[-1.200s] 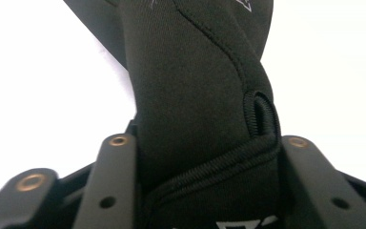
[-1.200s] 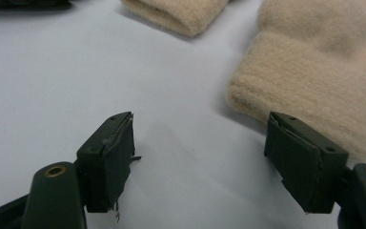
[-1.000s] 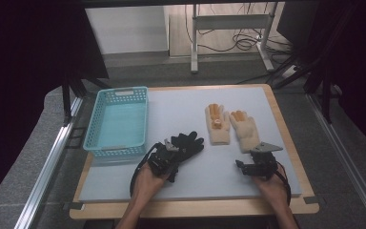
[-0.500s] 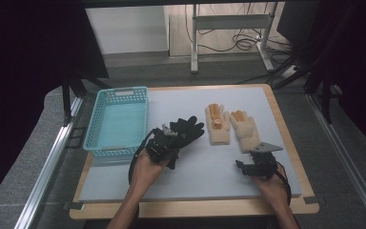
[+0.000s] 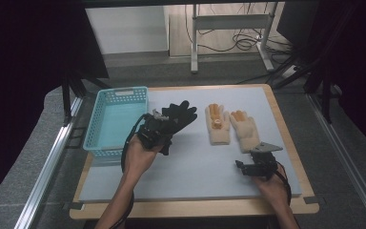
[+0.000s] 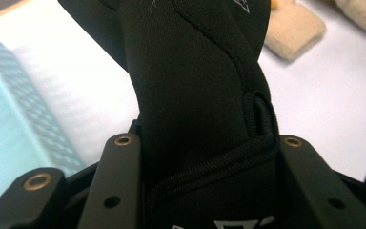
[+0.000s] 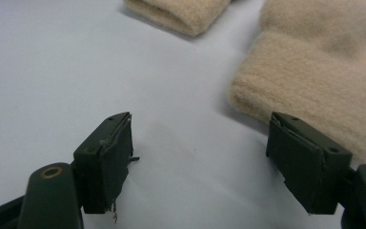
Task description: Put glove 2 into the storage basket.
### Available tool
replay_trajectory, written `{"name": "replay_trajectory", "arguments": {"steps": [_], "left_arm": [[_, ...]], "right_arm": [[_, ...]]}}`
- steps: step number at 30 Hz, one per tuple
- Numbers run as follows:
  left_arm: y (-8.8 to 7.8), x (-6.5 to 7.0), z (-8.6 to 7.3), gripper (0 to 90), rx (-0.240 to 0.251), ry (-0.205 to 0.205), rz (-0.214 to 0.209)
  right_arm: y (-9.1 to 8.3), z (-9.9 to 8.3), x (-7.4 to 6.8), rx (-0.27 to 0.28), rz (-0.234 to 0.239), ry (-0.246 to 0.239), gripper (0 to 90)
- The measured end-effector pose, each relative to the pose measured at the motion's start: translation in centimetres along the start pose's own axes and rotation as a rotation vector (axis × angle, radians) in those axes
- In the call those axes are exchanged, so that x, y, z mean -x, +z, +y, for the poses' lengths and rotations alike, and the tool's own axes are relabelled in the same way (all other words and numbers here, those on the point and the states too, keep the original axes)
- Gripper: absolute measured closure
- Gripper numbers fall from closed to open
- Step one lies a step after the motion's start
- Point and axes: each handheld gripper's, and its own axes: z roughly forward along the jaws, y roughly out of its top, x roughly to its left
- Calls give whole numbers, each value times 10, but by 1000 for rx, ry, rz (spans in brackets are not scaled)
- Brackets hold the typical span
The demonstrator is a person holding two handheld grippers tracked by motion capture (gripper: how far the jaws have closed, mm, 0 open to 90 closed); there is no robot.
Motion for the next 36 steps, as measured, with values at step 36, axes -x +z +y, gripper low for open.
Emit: {"name": "replay_trajectory", "arguments": {"steps": [36], "left_arm": [[-12, -124, -38, 603, -46, -272, 234]], "right_arm": [[0, 0, 0, -1, 2, -4, 226]]}}
